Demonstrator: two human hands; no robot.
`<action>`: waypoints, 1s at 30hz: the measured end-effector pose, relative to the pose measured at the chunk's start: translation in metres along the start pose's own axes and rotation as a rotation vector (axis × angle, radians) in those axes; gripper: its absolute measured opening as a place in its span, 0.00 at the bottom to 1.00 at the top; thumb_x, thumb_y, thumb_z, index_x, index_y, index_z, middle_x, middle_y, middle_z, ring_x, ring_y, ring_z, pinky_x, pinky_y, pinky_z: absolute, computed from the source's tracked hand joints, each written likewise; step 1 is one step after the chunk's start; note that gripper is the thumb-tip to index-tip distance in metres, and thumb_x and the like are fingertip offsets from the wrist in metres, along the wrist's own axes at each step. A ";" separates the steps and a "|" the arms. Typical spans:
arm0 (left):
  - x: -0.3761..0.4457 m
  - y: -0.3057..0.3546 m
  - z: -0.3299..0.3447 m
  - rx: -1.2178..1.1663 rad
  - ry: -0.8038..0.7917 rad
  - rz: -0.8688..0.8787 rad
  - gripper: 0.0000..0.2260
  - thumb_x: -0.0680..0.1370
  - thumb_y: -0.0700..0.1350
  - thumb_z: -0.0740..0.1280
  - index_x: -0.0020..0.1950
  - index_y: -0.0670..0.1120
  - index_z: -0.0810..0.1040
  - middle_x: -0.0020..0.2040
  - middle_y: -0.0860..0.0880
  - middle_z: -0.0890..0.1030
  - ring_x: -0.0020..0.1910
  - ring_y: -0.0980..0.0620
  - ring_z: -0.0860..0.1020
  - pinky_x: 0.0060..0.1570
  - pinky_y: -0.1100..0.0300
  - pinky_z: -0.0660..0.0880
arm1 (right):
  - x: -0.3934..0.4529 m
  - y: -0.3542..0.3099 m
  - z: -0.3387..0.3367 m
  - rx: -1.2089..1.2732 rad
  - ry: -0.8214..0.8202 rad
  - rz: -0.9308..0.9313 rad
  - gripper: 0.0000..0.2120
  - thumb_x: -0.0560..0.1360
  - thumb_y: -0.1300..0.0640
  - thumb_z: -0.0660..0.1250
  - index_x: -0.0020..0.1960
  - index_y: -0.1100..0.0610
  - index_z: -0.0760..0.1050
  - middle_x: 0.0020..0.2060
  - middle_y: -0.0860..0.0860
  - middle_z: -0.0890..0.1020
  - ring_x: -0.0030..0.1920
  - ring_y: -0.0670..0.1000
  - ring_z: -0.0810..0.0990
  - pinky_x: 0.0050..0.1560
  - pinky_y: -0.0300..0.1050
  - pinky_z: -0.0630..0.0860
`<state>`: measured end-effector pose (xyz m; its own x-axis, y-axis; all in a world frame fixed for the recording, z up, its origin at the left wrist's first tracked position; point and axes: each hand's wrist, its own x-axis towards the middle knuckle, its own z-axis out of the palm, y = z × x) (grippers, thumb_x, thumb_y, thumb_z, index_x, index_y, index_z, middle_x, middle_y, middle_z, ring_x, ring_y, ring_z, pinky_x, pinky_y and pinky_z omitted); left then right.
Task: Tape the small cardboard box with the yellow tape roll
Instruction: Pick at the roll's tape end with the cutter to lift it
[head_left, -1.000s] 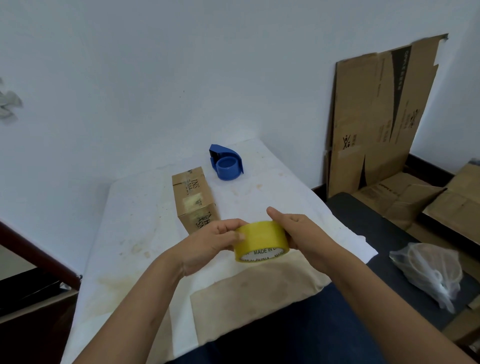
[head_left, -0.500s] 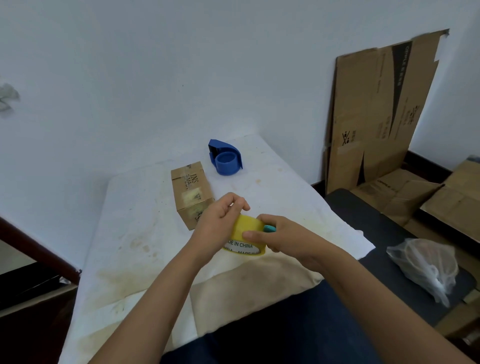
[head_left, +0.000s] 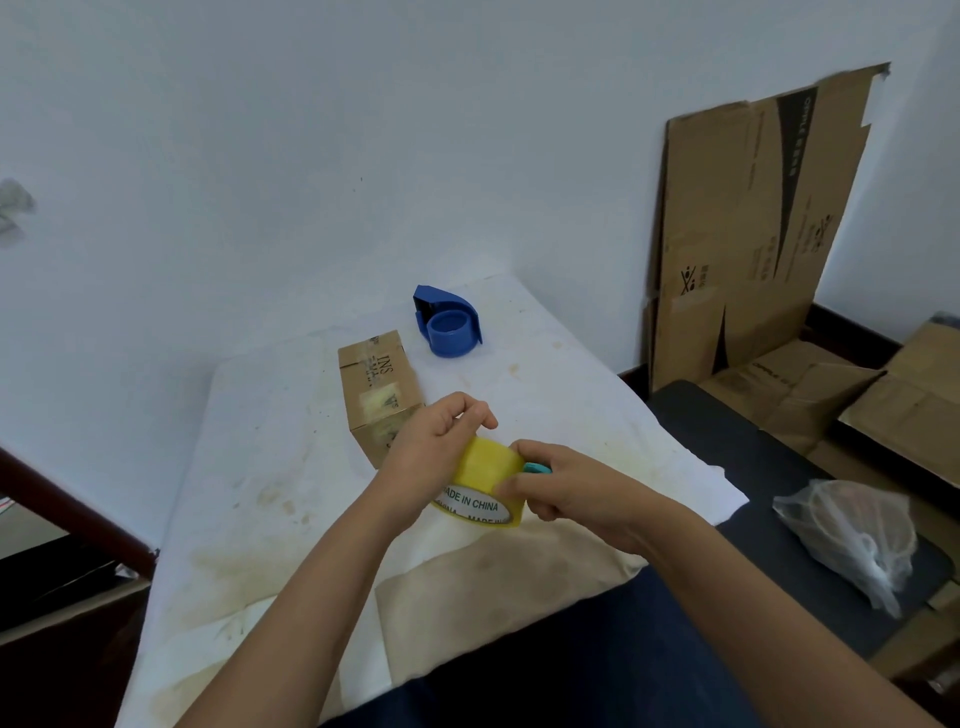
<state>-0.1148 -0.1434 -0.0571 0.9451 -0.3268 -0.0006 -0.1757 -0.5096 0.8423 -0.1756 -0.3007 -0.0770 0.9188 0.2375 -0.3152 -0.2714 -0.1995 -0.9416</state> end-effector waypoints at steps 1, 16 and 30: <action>0.001 0.001 0.001 0.045 0.006 0.005 0.12 0.81 0.53 0.58 0.46 0.51 0.79 0.38 0.55 0.76 0.37 0.56 0.72 0.38 0.59 0.69 | 0.001 0.000 0.001 -0.012 0.010 0.005 0.09 0.76 0.55 0.66 0.55 0.56 0.74 0.40 0.48 0.74 0.35 0.46 0.68 0.40 0.38 0.69; 0.002 -0.001 -0.004 -0.030 -0.065 -0.009 0.12 0.80 0.54 0.59 0.45 0.52 0.80 0.35 0.60 0.77 0.36 0.56 0.72 0.36 0.63 0.68 | 0.000 0.007 0.005 -0.010 0.042 0.006 0.12 0.76 0.59 0.63 0.59 0.58 0.74 0.39 0.48 0.75 0.35 0.45 0.69 0.39 0.37 0.69; -0.009 -0.006 0.027 -0.319 0.312 -0.005 0.10 0.81 0.53 0.58 0.46 0.56 0.78 0.40 0.59 0.78 0.40 0.55 0.75 0.39 0.53 0.75 | 0.012 0.003 0.010 0.196 0.486 0.090 0.31 0.67 0.36 0.70 0.61 0.52 0.67 0.50 0.50 0.74 0.39 0.48 0.72 0.41 0.41 0.70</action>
<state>-0.1292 -0.1589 -0.0764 0.9922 -0.0438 0.1166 -0.1234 -0.2230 0.9670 -0.1682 -0.2886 -0.0843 0.9038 -0.2494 -0.3477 -0.3606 -0.0064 -0.9327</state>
